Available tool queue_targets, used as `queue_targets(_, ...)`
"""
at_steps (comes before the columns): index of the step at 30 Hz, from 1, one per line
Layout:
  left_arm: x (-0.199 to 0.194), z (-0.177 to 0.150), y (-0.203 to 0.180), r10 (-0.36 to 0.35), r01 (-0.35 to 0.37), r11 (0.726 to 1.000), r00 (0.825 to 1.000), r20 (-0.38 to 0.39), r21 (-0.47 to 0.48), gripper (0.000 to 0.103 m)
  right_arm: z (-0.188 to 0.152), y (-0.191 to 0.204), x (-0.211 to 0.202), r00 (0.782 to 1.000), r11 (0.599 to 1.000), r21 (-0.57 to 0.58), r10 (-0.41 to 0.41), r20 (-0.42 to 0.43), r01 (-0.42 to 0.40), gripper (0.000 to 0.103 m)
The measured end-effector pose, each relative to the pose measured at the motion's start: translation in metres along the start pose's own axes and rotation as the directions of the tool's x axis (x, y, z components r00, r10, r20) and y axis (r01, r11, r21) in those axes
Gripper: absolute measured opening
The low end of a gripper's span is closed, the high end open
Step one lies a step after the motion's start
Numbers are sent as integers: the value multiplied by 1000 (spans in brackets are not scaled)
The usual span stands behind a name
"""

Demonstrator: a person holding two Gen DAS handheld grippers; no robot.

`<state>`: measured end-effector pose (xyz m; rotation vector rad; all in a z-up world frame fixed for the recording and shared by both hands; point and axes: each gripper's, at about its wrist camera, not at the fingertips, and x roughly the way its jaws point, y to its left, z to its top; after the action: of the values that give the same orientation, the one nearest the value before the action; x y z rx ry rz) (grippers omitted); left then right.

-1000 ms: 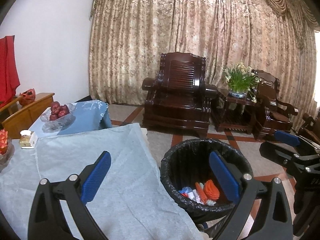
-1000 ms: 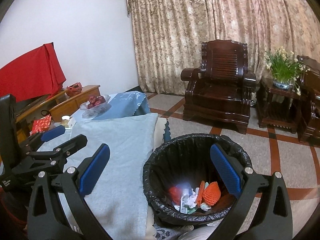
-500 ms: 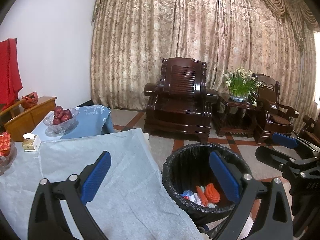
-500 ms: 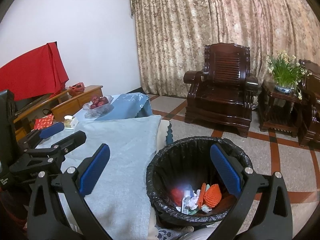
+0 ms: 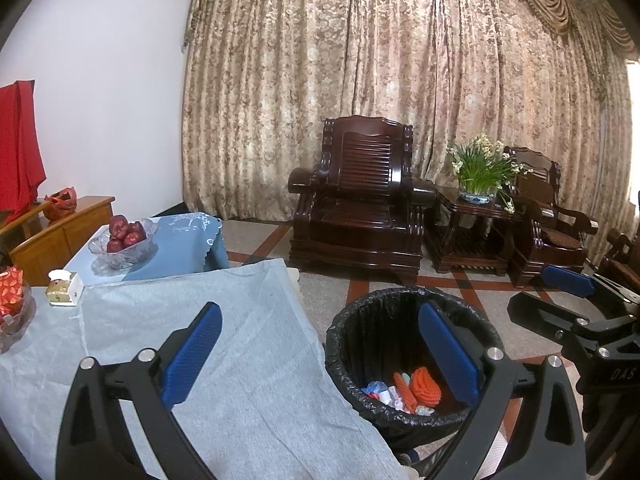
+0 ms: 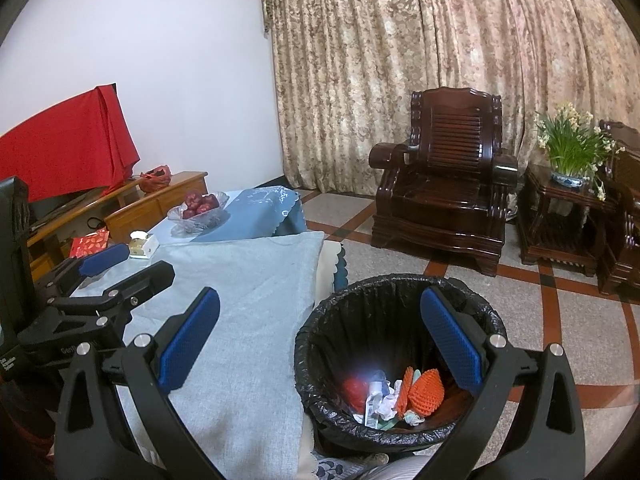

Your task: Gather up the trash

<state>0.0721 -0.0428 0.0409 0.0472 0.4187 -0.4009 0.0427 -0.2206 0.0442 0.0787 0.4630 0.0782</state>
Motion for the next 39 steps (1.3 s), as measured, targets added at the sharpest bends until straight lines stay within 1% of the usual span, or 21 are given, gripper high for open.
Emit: queue_targets(39, -2, -1, 6, 4, -4, 1000, 1000, -2, 0, 97, 1, 6, 0, 1000, 1000, -2, 3, -1, -3, 98)
